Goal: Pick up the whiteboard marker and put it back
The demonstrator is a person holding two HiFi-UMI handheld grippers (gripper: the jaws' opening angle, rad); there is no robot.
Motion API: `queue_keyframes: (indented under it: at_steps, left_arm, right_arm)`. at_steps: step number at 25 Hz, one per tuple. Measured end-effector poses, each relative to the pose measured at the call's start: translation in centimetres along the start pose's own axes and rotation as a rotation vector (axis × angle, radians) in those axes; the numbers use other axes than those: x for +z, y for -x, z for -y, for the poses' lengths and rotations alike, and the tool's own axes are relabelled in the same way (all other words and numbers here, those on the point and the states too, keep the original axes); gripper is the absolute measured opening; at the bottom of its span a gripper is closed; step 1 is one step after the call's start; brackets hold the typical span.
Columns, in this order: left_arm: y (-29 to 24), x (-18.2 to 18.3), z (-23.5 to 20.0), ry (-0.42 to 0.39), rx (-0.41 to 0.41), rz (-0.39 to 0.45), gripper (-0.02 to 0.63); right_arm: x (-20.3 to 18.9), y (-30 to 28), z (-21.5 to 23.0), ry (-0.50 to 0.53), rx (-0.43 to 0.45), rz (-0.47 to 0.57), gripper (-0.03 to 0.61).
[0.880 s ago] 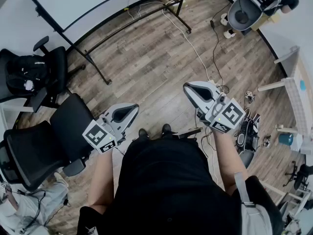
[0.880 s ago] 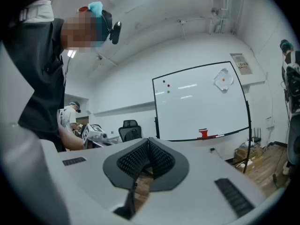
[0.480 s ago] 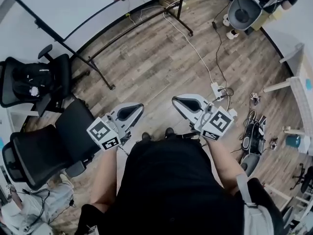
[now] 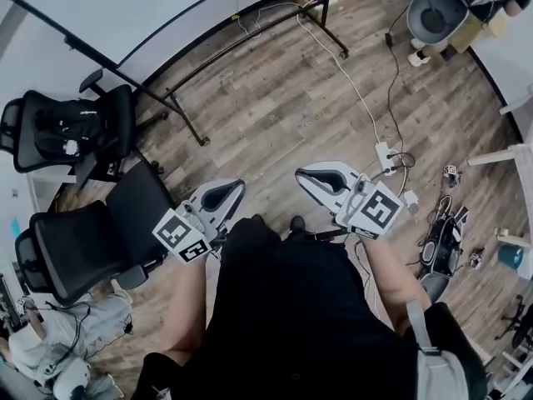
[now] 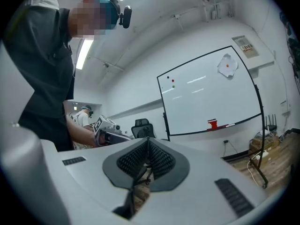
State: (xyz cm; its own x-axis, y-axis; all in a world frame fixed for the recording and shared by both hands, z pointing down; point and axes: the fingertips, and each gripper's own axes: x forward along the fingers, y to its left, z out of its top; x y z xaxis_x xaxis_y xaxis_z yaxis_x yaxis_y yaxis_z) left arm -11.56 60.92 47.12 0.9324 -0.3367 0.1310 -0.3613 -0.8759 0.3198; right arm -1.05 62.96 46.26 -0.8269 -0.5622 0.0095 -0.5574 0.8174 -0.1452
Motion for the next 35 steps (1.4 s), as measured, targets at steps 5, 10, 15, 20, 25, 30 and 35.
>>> queue_keyframes:
  at_steps: [5,10,15,20,25,30,35]
  left_arm:
    - [-1.3,-0.7,-2.4,0.038,-0.009,-0.031,0.011]
    - [-4.4,0.1,-7.5,0.019,-0.028,-0.034,0.011]
    - [-8.4,1.9,-13.1,0.003,-0.075,-0.020,0.011]
    - [-10.3,6.1,-17.9,-0.040,-0.118,0.020,0.011]
    - [-11.0,9.0,-22.4,-0.069,-0.146,0.028,0.011]
    - [-13.4,8.6,-26.6,-0.016,-0.139,0.022,0.011]
    - [-18.8,9.4,-28.5,-0.018,-0.126,-0.027,0.011]
  right_arm:
    - [-0.7,-0.7,3.7,-0.025,-0.031,-0.021,0.021]
    - [-0.7,-3.2,7.8,-0.025,-0.074,-0.048,0.021]
    - [0.1,-7.0,12.8,-0.024,-0.128,-0.100,0.021]
    - [2.6,-13.5,16.4,-0.002,-0.099,-0.107,0.021]
    - [3.7,-18.2,20.5,0.001,-0.106,-0.115,0.021]
    - [3.2,-19.3,24.0,-0.014,-0.100,-0.142,0.021]
    - [2.5,-18.4,29.9,-0.062,-0.072,-0.123,0.021]
